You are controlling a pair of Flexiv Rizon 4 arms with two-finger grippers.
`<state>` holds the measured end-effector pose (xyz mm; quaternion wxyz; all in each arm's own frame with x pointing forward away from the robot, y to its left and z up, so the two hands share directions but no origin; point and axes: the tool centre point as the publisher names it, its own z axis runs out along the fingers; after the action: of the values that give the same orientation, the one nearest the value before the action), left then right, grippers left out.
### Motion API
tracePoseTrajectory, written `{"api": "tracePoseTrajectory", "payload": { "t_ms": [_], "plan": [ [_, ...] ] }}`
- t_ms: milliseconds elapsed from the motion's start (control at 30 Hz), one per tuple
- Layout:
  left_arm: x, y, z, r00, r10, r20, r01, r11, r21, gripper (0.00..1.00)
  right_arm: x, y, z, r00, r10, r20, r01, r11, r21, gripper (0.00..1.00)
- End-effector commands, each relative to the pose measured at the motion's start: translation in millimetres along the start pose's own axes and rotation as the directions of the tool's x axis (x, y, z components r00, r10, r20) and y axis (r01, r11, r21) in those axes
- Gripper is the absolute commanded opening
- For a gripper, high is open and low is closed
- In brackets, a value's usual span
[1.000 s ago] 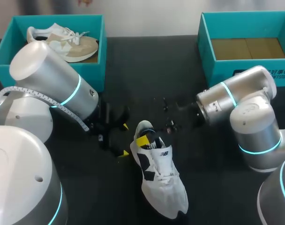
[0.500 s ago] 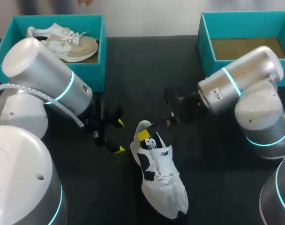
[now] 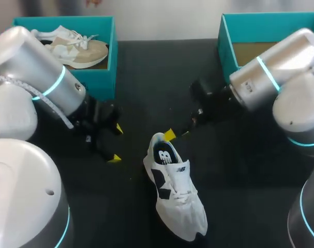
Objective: Take the shoe out of the shoebox, open the shoe tongue, remove and reinsert the insole, then place the shoe into the shoebox
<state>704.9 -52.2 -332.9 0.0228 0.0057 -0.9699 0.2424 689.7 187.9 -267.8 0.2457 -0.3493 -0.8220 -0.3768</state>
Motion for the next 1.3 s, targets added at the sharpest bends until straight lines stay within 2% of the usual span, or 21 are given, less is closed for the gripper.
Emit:
{"api": "tracePoseTrajectory", "payload": {
  "t_ms": [33,233,433,567,600,633,667,700,733,867,1000,1033,1100,1300],
  "plan": [
    [-2.9,9,-27,1.000,0.030,-0.008,-0.030,0.999,-0.018,1.00,-2.3,5.7,-18,0.998,0.036,0.058,-0.040,0.997,0.060,1.00],
    [-7.8,20,-44,0.992,0.117,-0.046,-0.120,0.991,-0.057,1.00,-13.7,17.4,-38,0.987,0.097,0.127,-0.114,0.984,0.134,1.00],
    [-12.6,31,-68,0.978,0.191,-0.080,-0.197,0.978,-0.064,1.00,-34.3,32.9,-56,0.957,0.176,0.232,-0.225,0.953,0.204,1.00],
    [-18.3,36,-79,0.974,0.213,-0.082,-0.220,0.972,-0.083,1.00,-43.7,39.7,-63,0.935,0.194,0.296,-0.266,0.938,0.224,0.69],
    [-19.1,36,-84,0.972,0.221,-0.084,-0.228,0.970,-0.083,1.00,-44.3,41.5,-65,0.929,0.195,0.315,-0.272,0.936,0.222,0.53],
    [-19.6,37,-88,0.969,0.231,-0.090,-0.239,0.968,-0.084,1.00,-44.7,43.1,-66,0.919,0.196,0.343,-0.282,0.933,0.223,0.43],
    [-20.7,38,-92,0.967,0.237,-0.087,-0.245,0.966,-0.088,1.00,-44.8,44.7,-66,0.914,0.195,0.357,-0.287,0.932,0.224,0.28],
    [-22.0,38,-96,0.967,0.243,-0.081,-0.250,0.964,-0.092,1.00,-43.7,46.1,-67,0.904,0.194,0.381,-0.293,0.930,0.223,0.04],
    [-23.6,40,-101,0.963,0.254,-0.088,-0.262,0.961,-0.093,1.00,-42.9,48.0,-67,0.879,0.197,0.434,-0.315,0.923,0.220,0.00],
    [-34.6,49,-122,0.960,0.265,-0.094,-0.274,0.958,-0.091,1.00,-36.1,53.6,-65,0.784,0.199,0.588,-0.370,0.910,0.185,0.00],
    [-34.6,49,-122,0.960,0.265,-0.094,-0.274,0.958,-0.091,1.00,-29.1,54.6,-59,0.732,0.203,0.651,-0.379,0.915,0.141,0.00],
    [-34.6,49,-122,0.960,0.265,-0.094,-0.274,0.958,-0.091,1.00,-29.5,54.3,-57,0.672,0.211,0.710,-0.402,0.909,0.110,0.00],
    [-34.6,49,-122,0.960,0.265,-0.094,-0.274,0.958,-0.091,1.00,-26.9,54.8,-52,0.617,0.233,0.752,-0.417,0.907,0.061,0.00],
    [-34.6,49,-122,0.960,0.265,-0.094,-0.274,0.958,-0.091,1.00,-26.9,54.8,-52,0.617,0.233,0.752,-0.417,0.907,0.061,0.00]
  ]
}}
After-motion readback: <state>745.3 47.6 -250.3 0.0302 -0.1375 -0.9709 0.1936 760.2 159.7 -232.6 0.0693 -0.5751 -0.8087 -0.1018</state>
